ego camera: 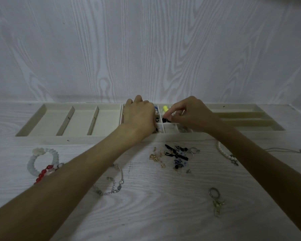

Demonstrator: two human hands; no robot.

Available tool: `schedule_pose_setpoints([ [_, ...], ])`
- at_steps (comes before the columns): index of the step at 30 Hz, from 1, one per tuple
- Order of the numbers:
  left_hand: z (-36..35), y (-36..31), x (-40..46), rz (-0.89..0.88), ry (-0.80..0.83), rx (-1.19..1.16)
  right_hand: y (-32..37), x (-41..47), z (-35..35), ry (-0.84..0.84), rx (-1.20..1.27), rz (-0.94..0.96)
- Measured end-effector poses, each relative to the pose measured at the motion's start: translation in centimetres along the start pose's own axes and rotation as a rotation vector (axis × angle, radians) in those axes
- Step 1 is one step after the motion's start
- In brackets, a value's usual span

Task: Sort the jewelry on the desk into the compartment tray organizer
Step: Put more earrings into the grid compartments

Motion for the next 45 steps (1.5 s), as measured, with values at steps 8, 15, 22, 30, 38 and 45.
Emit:
schedule_pose_setpoints([
  [8, -0.7, 0.6, 0.2, -0.006, 0.084, -0.062, 0.2, 0.0, 0.0, 0.024, -0.082, -0.019],
  [15, 0.1, 1.3, -0.4, -0.076, 0.212, -0.253, 2.5, 0.0, -2.1, 0.023, -0.605, 0.149],
  [22, -0.3, 0.1, -1.0, -0.197, 0.283, -0.102, 3.0, -0.2, -3.5, 0.053, -0.789, 0.218],
  [30, -1.3, 0.2, -0.8, -0.175, 0.317, -0.077, 3.0, -0.3, -4.1, 0.075, -0.86, 0.224],
  [38, -0.8, 0.3, -0.8, -0.195, 0.281, -0.062, 2.9, -0.3, -4.1, 0.088, -0.871, 0.233],
  [45, -1.2, -0.2, -0.8, -0.214, 0.307, -0.087, 3.0, -0.4, -4.1, 0.071, -0.877, 0.244],
])
Point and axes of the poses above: each hand's wrist, its own x-axis towards the middle knuckle, its own z-axis out of the back of the hand, y = z × x, the point moved 9 cm from there along x, towards the middle knuckle, and after that the axes turned 12 degrees about -z, right-handed, at the moved point
